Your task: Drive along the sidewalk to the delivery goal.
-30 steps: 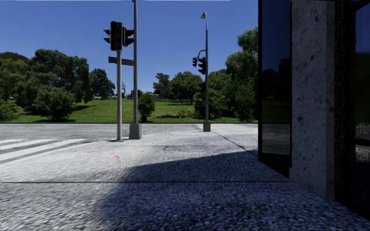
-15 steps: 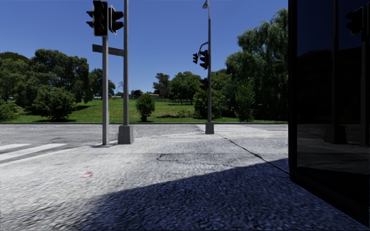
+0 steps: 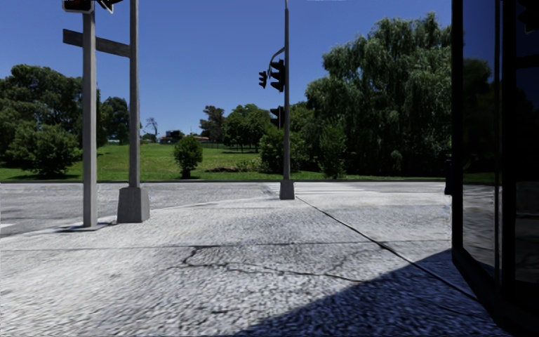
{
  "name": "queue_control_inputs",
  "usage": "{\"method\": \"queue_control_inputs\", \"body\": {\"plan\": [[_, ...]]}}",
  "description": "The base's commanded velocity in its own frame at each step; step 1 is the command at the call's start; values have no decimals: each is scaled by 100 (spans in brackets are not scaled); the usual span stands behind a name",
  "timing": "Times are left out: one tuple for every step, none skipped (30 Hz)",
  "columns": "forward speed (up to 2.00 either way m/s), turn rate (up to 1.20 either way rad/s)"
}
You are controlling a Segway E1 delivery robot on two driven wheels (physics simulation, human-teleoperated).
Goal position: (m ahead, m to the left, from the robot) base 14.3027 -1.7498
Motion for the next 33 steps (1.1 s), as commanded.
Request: {"method": "queue_control_inputs", "body": {"plan": [[200, -51], [200, -51], [200, -51], [200, -51], [200, -51], [200, -51], [200, -51], [200, -51], [200, -51], [200, -51], [200, -46], [200, -46], [200, -41], [200, -38], [200, -34], [200, -34], [200, -34], [200, -34], [200, -34], [200, -34], [200, -34], [200, -34], [200, -34], [200, -33], [200, -33], [200, -33], [200, -28], [200, -13], [200, -13], [200, 0], [200, 0], [200, 0], [200, 0]]}}
